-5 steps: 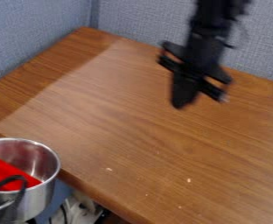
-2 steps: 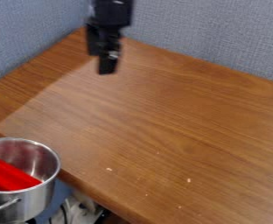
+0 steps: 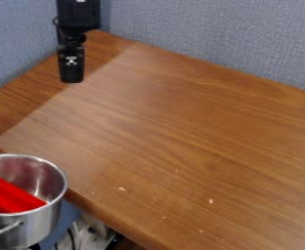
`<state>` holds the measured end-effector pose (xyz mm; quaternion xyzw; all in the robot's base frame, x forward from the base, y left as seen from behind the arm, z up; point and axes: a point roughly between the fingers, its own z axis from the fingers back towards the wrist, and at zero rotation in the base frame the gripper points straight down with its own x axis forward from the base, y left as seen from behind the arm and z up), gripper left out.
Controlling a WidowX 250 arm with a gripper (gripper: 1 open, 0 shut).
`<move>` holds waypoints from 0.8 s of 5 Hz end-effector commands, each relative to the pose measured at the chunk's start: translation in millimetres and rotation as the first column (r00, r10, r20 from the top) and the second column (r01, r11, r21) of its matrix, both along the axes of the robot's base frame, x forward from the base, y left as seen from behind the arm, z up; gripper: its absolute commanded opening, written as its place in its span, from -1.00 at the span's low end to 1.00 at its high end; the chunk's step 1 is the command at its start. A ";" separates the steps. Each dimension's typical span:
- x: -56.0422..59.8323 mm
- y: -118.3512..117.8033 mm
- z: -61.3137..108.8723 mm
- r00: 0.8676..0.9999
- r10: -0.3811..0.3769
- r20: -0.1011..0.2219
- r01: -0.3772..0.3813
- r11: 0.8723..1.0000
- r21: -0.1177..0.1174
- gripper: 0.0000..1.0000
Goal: Move the red object from the metal pot to the table
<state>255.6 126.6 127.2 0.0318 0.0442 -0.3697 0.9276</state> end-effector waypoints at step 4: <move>-7.3 25.4 8.1 0.997 0.071 0.021 -0.070 0.997 -0.043 1.00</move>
